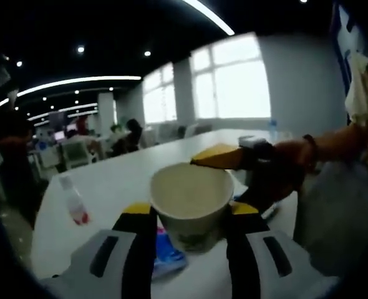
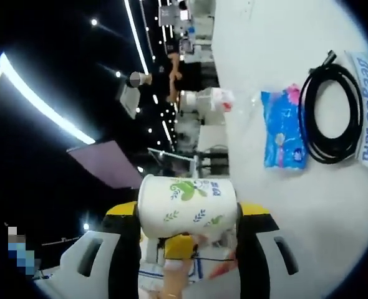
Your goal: Arrange the tabletop items into an orderly group along one side of the table until the central work area is clear of visible clutter.
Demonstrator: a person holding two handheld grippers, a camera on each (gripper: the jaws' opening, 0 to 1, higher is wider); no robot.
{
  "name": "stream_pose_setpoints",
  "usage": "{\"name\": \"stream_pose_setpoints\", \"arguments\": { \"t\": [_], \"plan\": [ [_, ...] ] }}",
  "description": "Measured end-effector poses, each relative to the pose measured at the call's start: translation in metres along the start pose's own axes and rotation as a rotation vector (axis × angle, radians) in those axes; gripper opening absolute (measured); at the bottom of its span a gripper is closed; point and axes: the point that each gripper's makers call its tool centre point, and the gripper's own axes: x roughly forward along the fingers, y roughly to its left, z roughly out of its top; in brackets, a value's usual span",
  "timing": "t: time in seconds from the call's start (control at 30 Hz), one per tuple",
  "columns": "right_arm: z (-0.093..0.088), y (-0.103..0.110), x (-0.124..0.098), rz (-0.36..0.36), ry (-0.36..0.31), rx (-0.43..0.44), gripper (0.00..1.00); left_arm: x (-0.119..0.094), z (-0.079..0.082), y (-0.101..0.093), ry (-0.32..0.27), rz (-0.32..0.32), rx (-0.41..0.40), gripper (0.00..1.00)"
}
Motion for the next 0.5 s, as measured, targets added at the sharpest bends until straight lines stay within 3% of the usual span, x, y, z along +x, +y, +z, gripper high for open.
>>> {"name": "stream_pose_setpoints", "arguments": {
  "t": [0.07, 0.17, 0.5],
  "plan": [
    [0.003, 0.004, 0.000, 0.015, -0.010, -0.024, 0.63, -0.001, 0.002, 0.000, -0.010, 0.001, -0.016, 0.39],
    [0.011, 0.005, -0.002, 0.000, -0.035, -0.128, 0.73, -0.001, 0.001, 0.002, 0.000, 0.011, -0.017, 0.39],
    [0.035, 0.020, -0.012, -0.026, -0.084, -0.407, 0.93, 0.001, 0.005, 0.009, 0.007, 0.033, -0.026, 0.39]
  ]
}}
